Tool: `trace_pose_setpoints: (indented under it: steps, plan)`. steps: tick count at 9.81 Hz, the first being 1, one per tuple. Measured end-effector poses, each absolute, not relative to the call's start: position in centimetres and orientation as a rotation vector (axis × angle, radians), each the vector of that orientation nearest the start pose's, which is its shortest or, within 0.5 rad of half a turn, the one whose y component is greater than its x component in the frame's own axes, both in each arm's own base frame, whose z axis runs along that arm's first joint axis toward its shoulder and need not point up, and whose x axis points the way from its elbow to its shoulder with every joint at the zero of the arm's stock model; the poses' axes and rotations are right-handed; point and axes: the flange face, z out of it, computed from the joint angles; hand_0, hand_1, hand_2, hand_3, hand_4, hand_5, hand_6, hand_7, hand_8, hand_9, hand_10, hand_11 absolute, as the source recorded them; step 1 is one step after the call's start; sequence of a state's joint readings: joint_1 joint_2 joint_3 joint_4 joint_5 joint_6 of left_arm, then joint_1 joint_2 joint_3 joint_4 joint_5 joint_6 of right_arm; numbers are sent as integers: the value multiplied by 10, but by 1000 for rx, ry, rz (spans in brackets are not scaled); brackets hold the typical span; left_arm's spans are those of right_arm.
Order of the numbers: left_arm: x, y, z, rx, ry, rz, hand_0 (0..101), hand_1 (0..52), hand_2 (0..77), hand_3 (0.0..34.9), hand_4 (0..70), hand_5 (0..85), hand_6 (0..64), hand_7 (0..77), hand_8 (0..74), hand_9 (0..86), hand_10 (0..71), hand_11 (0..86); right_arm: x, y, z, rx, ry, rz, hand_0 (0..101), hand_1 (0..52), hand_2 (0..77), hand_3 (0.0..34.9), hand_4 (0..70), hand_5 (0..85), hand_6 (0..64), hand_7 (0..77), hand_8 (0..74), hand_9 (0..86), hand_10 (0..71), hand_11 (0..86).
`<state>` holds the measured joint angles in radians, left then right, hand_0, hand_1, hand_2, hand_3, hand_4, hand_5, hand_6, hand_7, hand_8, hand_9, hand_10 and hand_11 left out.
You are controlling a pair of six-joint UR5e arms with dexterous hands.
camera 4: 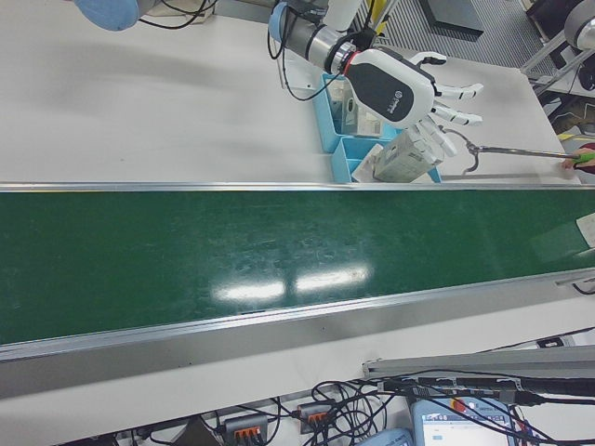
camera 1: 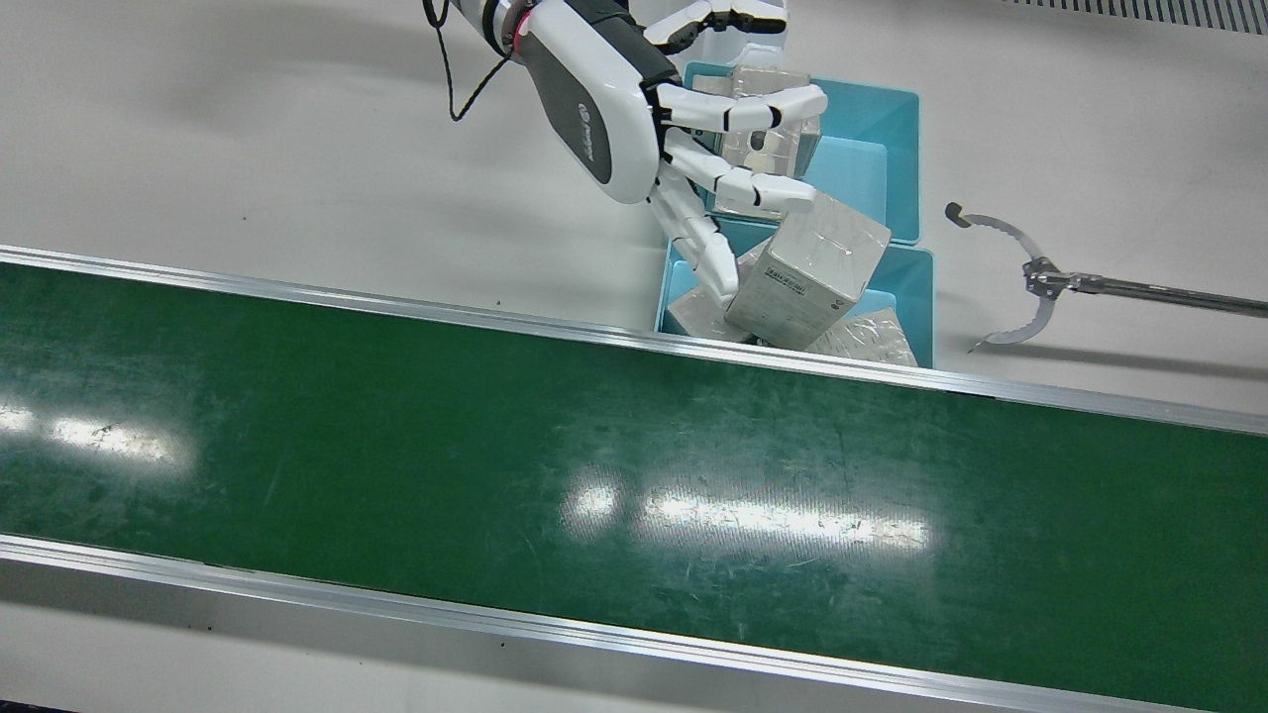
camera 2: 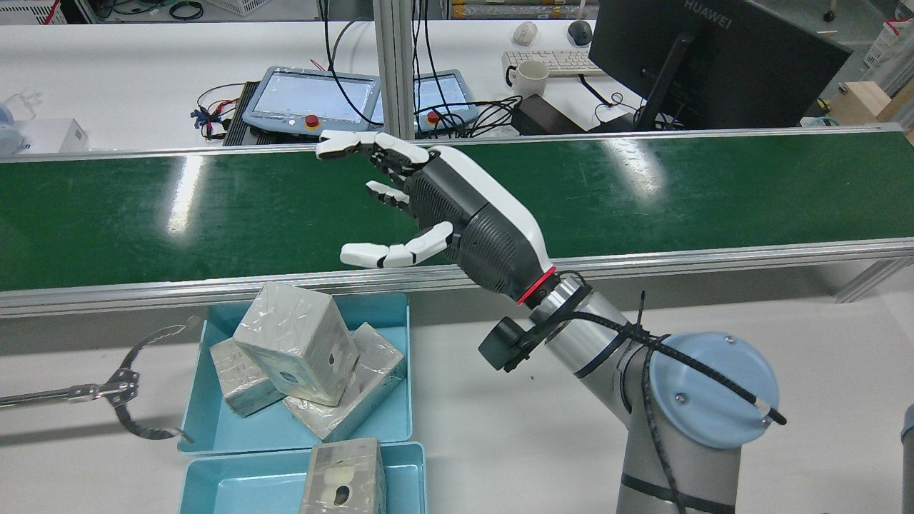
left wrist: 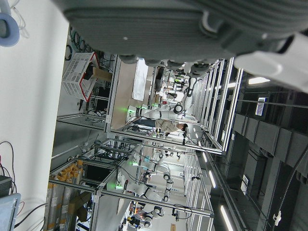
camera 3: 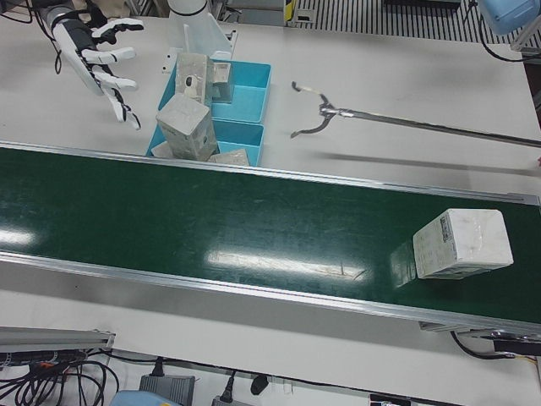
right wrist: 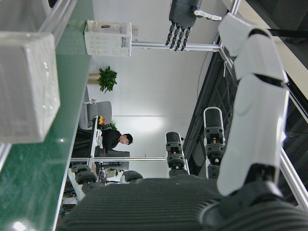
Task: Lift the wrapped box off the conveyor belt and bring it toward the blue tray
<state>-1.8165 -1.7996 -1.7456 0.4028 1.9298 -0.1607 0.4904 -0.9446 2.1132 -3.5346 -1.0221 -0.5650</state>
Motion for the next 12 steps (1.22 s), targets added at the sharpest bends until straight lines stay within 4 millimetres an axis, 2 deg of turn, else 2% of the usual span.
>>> trace_pose_setpoints:
  steps: [1, 2, 3, 4, 5, 6, 7, 8, 10, 11, 12]
  plan:
    - [-229, -510, 522, -306, 2225, -2244, 0, 0, 5, 0, 0, 5, 0, 5, 5, 0, 5, 0, -359, -427, 161, 356, 2970, -1480, 464, 158, 273, 305, 218, 251, 0, 169, 0, 16, 38, 60]
    - [-229, -510, 522, -306, 2225, -2244, 0, 0, 5, 0, 0, 5, 0, 5, 0, 5, 0, 0, -339, -442, 174, 318, 2952, -1512, 464, 158, 273, 305, 218, 251, 0, 169, 0, 16, 38, 60]
    - [-229, -510, 522, -306, 2225, -2244, 0, 0, 5, 0, 0, 5, 0, 5, 0, 5, 0, 0, -314, -461, 195, 270, 2925, -1561, 443, 136, 284, 305, 213, 245, 0, 158, 0, 11, 33, 60]
    - [-229, -510, 522, -306, 2225, -2244, 0, 0, 11, 0, 0, 5, 0, 5, 0, 5, 0, 0, -289, -478, 214, 212, 2898, -1606, 444, 136, 256, 305, 191, 207, 0, 142, 0, 11, 38, 60]
    - [-229, -510, 522, -306, 2225, -2244, 0, 0, 5, 0, 0, 5, 0, 5, 5, 0, 5, 0, -268, -490, 230, 167, 2875, -1642, 444, 136, 256, 305, 191, 207, 0, 142, 0, 11, 38, 60]
    - [-229, -510, 522, -306, 2225, -2244, 0, 0, 11, 0, 0, 5, 0, 5, 5, 0, 5, 0, -251, -500, 243, 132, 2851, -1672, 452, 82, 65, 305, 158, 153, 0, 142, 0, 11, 0, 27]
    - [-229, -510, 522, -306, 2225, -2244, 0, 0, 11, 0, 0, 5, 0, 5, 5, 0, 0, 0, -240, -508, 254, 111, 2826, -1706, 452, 82, 65, 305, 158, 153, 0, 142, 0, 11, 0, 27]
    - [-229, -510, 522, -306, 2225, -2244, 0, 0, 11, 0, 0, 5, 0, 5, 5, 0, 5, 0, -234, -517, 265, 106, 2798, -1743, 426, 76, 44, 305, 109, 98, 0, 142, 0, 11, 5, 22]
    - [-229, -510, 522, -306, 2225, -2244, 0, 0, 11, 0, 0, 5, 0, 5, 5, 0, 0, 0, -234, -531, 285, 121, 2745, -1811, 413, 76, 71, 305, 104, 169, 0, 169, 0, 16, 5, 22]
    - [-229, -510, 522, -307, 2225, -2244, 0, 0, 5, 0, 0, 5, 0, 5, 5, 0, 0, 0, -235, -534, 290, 124, 2731, -1828, 412, 82, 109, 305, 142, 196, 0, 180, 0, 16, 5, 16]
    - [-229, -510, 522, -306, 2225, -2244, 0, 0, 5, 0, 0, 5, 0, 5, 5, 0, 0, 0, -236, -537, 294, 121, 2720, -1847, 412, 82, 109, 305, 142, 196, 0, 180, 0, 16, 5, 16]
